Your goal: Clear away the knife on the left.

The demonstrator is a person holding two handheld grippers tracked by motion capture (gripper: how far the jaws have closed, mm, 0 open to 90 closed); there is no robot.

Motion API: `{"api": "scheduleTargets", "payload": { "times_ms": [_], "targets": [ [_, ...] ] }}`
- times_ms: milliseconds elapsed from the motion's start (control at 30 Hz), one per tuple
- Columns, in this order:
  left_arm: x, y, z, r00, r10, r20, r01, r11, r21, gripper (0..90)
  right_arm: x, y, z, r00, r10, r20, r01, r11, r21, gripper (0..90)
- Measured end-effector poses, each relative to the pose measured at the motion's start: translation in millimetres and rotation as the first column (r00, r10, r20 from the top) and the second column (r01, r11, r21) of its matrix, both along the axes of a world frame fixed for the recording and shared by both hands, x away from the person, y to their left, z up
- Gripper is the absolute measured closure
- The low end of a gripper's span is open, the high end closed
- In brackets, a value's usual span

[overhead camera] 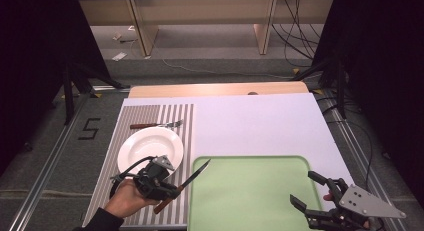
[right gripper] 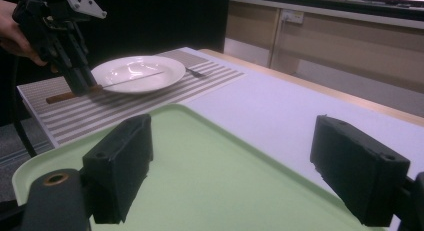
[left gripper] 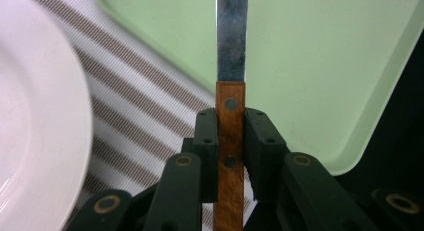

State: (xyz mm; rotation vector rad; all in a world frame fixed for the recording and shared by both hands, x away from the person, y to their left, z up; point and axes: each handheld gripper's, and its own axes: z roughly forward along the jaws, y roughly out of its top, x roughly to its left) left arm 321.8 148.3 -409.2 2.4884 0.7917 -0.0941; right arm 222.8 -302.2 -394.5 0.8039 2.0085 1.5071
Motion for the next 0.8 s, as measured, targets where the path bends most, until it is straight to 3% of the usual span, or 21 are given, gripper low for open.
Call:
{"api": "scheduleTargets", "payload": {
  "times_ms": [67, 100, 267, 500, 800],
  "targets": [
    [-0.8, -8.8, -0.4, 1.0000, -0.001, 0.006, 0.001, 1.0000, -0.005, 77.1, -0.3, 0.1, 0.0, 1.0000, 0.002, -0.001, -0.002, 1.000, -0.001, 18.2],
    [-4.0, -14.3, -0.7, 0.9995, 0.023, -0.022, -0.023, 0.9997, -0.013, 77.1, -0.6, 0.0, 0.2, 1.0000, -0.001, -0.001, 0.001, 1.000, -0.006, 18.2],
    [-2.5, -33.5, -2.3, 0.9995, -0.002, -0.033, 0.000, 0.9988, -0.049, 77.1, -0.3, -0.3, -0.1, 1.0000, 0.001, 0.000, -0.001, 1.000, 0.000, 18.2],
    [0.0, -58.0, -2.6, 0.9994, -0.033, -0.010, 0.033, 0.9986, -0.040, 77.1, -0.8, -0.4, 0.7, 1.0000, 0.002, -0.001, -0.002, 1.000, -0.004, 18.2],
    [-1.6, -87.6, -7.3, 0.9956, -0.090, -0.026, 0.088, 0.9946, -0.056, 77.1, -1.0, -0.6, 0.4, 1.0000, 0.003, -0.001, -0.003, 1.000, -0.003, 18.2]
  ]
}}
